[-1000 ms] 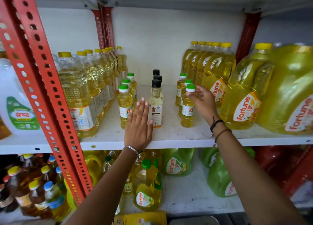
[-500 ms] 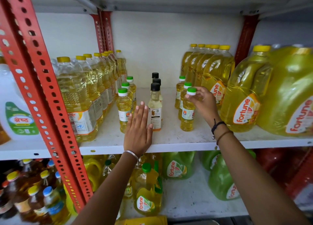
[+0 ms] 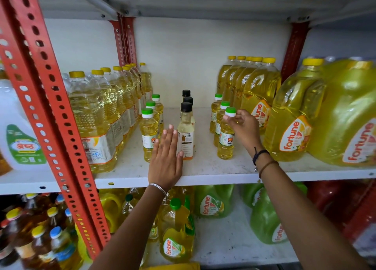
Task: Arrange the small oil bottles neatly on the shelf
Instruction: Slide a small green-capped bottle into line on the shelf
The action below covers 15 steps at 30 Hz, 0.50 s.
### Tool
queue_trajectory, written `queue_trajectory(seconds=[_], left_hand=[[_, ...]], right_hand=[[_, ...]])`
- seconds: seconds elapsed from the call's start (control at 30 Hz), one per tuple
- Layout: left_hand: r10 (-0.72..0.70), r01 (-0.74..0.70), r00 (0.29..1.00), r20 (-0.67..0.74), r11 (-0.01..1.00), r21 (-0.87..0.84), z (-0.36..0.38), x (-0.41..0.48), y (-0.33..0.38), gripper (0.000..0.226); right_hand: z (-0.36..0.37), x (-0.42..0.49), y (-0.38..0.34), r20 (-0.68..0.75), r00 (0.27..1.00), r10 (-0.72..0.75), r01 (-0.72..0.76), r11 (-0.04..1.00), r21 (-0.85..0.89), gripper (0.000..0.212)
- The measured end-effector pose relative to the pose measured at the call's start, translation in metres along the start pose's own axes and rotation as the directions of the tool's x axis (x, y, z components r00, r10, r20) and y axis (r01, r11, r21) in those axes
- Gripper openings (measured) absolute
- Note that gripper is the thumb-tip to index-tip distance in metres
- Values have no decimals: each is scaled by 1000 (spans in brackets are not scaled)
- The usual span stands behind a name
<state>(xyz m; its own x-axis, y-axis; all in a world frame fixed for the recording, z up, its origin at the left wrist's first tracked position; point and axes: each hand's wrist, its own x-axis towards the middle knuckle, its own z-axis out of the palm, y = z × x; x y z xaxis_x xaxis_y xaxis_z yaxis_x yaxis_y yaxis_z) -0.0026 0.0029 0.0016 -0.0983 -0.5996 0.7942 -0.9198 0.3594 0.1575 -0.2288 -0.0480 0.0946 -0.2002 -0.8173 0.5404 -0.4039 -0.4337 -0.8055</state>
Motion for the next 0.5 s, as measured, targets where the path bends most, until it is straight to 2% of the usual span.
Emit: queue_trajectory(seconds=[0.1, 0.5], left_hand=[[-5, 5, 1000, 3, 1000, 6, 0, 0, 0, 59], [-15, 15, 999, 28, 1000, 20, 0, -1, 0, 59]], right_hand=[[-3, 1, -1, 5, 1000, 1, -1, 1000, -2, 30], [-29, -31, -16, 34, 997, -63, 64, 998, -12, 30]])
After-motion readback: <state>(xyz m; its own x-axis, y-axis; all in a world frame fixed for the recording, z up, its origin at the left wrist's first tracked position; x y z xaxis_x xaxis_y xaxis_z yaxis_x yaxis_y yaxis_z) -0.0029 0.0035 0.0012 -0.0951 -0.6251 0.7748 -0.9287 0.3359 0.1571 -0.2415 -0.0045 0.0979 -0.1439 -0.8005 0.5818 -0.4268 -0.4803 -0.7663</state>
